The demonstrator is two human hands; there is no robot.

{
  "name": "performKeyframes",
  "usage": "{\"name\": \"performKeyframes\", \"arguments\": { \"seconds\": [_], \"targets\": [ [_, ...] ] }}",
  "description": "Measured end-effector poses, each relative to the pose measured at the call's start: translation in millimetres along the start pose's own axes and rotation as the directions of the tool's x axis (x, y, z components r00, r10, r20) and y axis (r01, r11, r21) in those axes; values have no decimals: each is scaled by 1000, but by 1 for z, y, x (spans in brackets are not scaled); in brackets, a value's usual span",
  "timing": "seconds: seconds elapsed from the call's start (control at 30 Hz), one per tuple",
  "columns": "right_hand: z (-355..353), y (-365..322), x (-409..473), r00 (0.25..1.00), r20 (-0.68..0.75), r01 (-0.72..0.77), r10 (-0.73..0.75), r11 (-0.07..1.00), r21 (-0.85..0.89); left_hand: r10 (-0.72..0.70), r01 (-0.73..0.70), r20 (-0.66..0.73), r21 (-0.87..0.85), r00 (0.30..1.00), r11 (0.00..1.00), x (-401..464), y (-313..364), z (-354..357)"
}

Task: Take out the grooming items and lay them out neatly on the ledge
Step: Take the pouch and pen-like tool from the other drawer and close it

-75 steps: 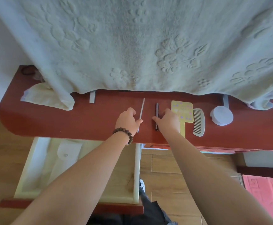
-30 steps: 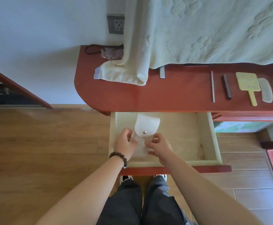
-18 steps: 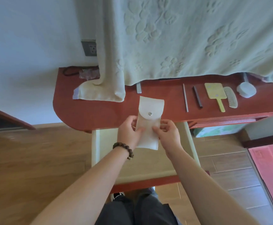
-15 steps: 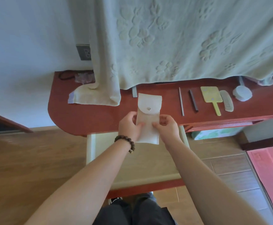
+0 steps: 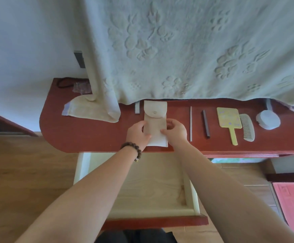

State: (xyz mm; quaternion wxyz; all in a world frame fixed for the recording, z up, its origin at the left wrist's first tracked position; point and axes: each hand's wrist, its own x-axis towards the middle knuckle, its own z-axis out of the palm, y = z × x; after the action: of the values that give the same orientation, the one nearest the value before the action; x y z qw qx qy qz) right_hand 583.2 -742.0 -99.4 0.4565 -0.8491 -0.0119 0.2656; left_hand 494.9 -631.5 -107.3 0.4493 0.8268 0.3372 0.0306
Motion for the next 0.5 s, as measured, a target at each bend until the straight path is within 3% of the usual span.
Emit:
{"name": "performKeyframes", "arguments": {
  "seconds": [0.27,0.5],
  "targets": [
    [-8,1,-7,997,44,68,-66,997,-41,6,-13,68,97,998,995,-16,0,4],
    [-22,17,-63,989,6,146,-146,984,-100,51,-41,-55,174,997,984,-71,-17,-11]
  ]
}}
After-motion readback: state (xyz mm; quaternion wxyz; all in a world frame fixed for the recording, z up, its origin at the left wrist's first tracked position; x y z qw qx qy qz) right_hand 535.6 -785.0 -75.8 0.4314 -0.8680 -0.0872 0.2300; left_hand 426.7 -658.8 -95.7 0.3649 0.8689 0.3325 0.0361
